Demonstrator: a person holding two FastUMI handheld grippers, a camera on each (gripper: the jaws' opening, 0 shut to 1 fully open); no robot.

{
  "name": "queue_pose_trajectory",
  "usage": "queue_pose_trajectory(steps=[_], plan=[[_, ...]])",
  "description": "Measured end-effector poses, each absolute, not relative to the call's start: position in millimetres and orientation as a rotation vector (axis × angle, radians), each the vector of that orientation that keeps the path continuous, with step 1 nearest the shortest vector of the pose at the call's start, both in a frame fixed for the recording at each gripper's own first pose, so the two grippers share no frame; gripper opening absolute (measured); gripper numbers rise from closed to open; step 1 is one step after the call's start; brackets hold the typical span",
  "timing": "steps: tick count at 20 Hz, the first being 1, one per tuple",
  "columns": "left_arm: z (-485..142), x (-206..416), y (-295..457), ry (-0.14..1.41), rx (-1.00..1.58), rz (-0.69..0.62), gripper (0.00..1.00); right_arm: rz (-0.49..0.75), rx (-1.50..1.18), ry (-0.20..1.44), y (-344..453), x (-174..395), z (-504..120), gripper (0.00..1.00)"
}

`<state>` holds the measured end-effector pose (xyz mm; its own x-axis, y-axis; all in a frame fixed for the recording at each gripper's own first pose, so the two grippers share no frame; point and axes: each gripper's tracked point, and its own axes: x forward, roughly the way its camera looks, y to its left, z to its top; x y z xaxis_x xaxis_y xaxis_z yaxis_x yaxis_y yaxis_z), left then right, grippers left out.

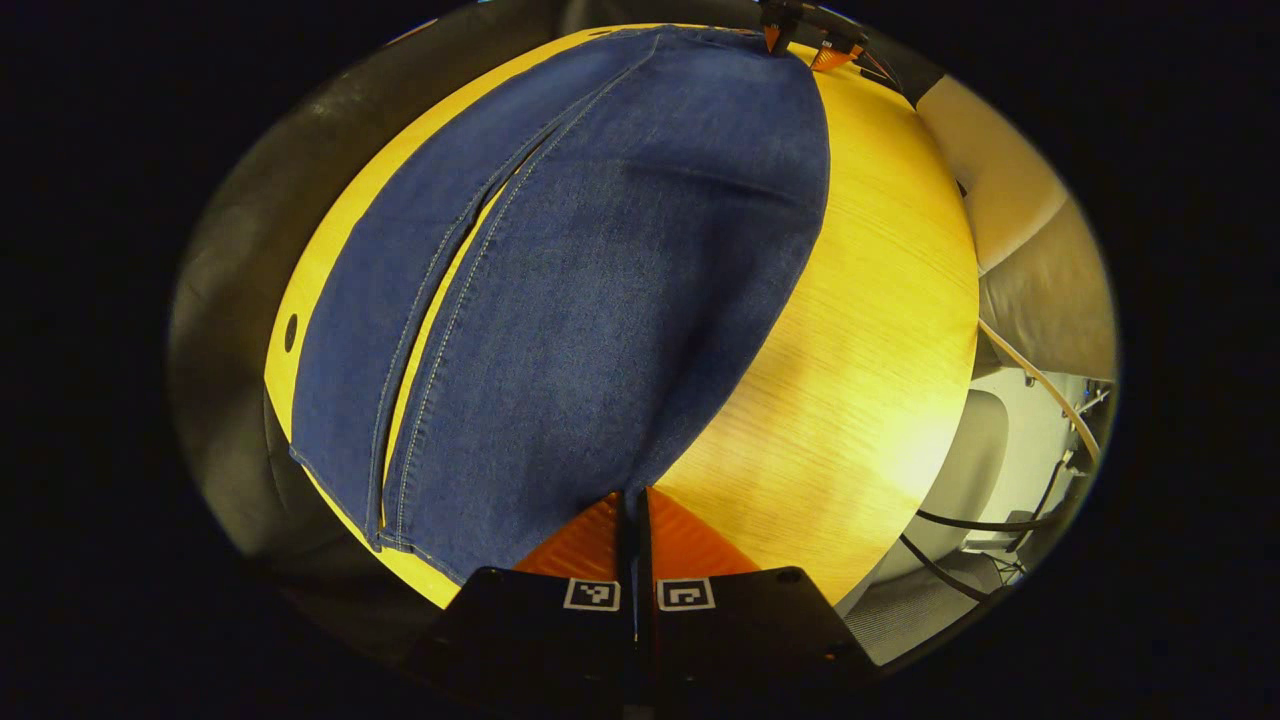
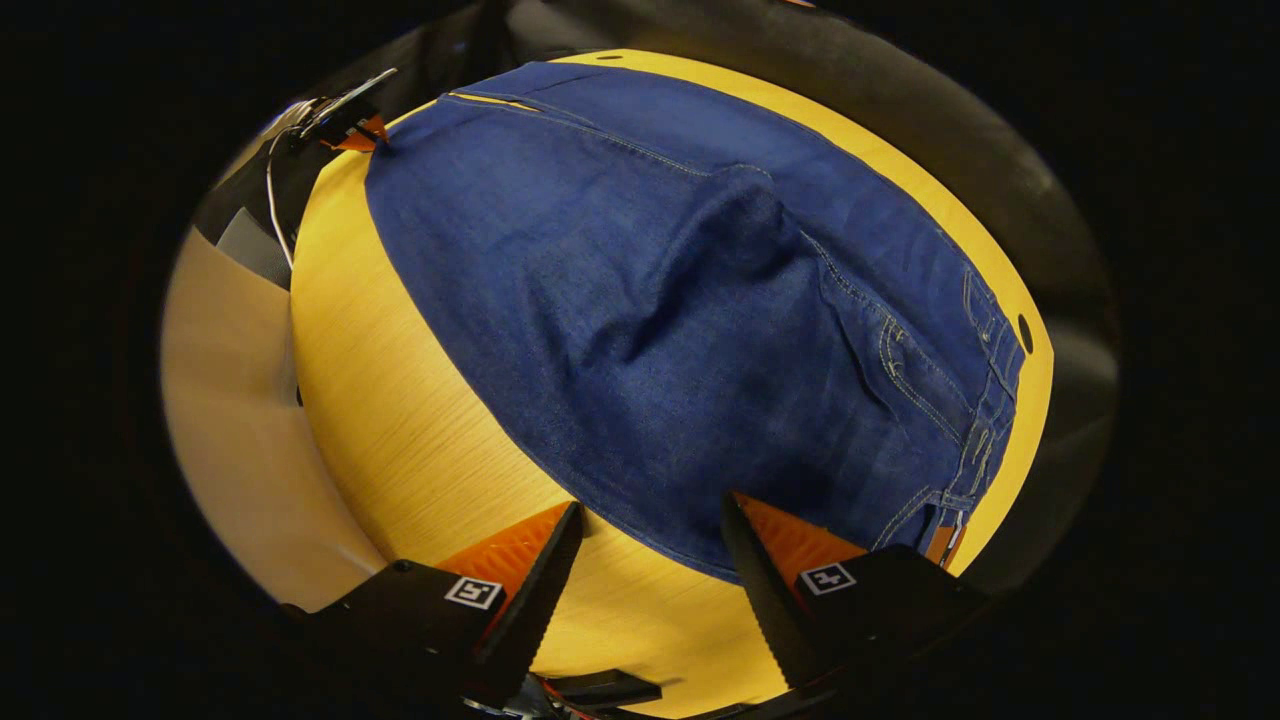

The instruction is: Grasp the waist and the cuffs of the jeans and fold them to make the two legs overlap; first hold the waist and fold one-third of the jeans toward the cuffs, then hold the cuffs and fold the remaining one-third in the same direction to finish folding.

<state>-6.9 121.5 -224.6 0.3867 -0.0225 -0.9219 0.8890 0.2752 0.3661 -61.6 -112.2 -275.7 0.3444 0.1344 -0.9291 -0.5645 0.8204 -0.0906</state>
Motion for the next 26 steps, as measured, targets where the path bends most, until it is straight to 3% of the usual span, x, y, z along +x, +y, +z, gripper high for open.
queue_pose_trajectory(steps=[1, 2, 7, 9, 10, 11, 17, 21, 26], plan=[[-224.9, -6.6, 121.4, 0.991, 1.116, -0.769, 0.0, 0.465, -0.43, 1.144, -112.6, -59.9, -273.9, 0.8], [-224.8, -6.9, 121.8, 0.999, 1.111, -0.768, 0.0, 0.466, -0.438, 1.147, -112.9, -55.6, -270.5, 0.76], [-224.6, -7.3, 121.8, 1.007, 1.095, -0.771, 0.0, 0.495, -0.501, 1.102, -119.1, -33.6, -267.3, 0.22], [-225.9, -6.6, 120.6, 1.002, 1.087, -0.768, 0.0, 0.47, -0.458, 1.084, -119.2, -32.3, -264.4, 0.15], [-225.3, -6.9, 120.5, 1.0, 1.079, -0.764, 0.0, 0.438, -0.414, 1.093, -120.0, -30.5, -270.1, 0.2], [-226.3, -6.1, 120.6, 0.999, 1.073, -0.76, 0.0, 0.415, -0.369, 1.093, -122.8, -31.9, -266.3, 0.07], [-226.0, -7.6, 120.6, 1.019, 1.009, -0.698, 0.0, 0.317, -0.33, 1.053, -123.9, -31.6, -261.5, 0.04], [-212.1, -9.3, 118.7, 1.028, 0.782, -0.537, 0.0, 0.185, -0.322, 1.028, -125.5, -30.5, -251.7, 0.03], [-134.2, 12.3, 119.3, 0.913, 0.719, -0.299, 0.0, 0.014, -0.2, 0.863, -139.1, 2.3, -187.1, 0.03]])
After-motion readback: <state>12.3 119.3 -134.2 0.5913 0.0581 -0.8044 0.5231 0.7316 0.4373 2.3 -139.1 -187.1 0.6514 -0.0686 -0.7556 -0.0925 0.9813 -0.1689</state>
